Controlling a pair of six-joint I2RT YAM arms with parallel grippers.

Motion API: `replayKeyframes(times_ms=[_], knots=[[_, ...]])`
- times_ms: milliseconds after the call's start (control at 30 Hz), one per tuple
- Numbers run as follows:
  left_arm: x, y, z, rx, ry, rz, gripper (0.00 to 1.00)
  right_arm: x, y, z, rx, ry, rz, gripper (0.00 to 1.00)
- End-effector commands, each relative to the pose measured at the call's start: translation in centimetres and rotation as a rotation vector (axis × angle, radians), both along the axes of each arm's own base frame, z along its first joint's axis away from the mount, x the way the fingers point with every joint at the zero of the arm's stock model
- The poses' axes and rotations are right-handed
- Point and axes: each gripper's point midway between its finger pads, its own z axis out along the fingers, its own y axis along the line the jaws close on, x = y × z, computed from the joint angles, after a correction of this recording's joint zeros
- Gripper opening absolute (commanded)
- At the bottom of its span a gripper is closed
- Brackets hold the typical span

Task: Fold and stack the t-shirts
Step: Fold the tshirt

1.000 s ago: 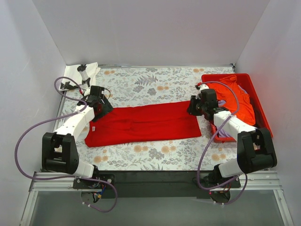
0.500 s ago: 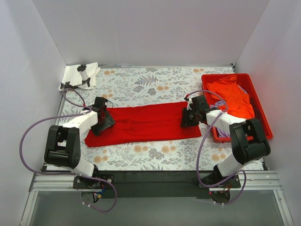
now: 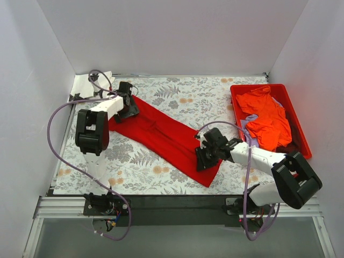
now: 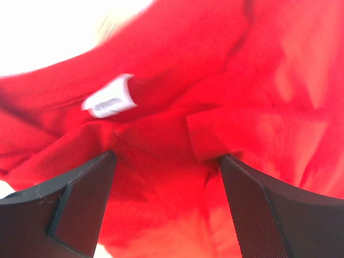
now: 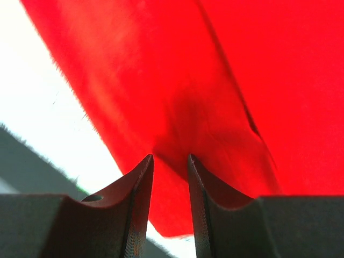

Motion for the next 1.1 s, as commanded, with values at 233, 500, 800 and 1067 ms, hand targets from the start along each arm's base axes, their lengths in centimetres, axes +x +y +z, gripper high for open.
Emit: replayKeyframes(times_ms=[233, 500, 800, 1067], knots=[[8.6, -4.9, 3.5, -0.004, -0.16, -0.162, 0.83, -5.9, 1.7, 3.1, -0.018, 0.11, 0.118, 0.39], [5.2, -4.1, 14.4, -0.028, -0.324, -0.147, 0.84, 3.2, 4.9, 8.9, 0.035, -0.152, 0.117, 0.43], [-5.6, -3.8, 14.2, -0.155, -0.306, -0.105, 0.84, 12.0, 13.5, 12.4, 0.27, -0.281, 0.19, 0.4], [-15.1, -4.1, 12.1, -0.251, -0.288, -0.163, 0.84, 18.2, 18.4, 10.5, 0.347, -0.362, 0.199, 0.38]])
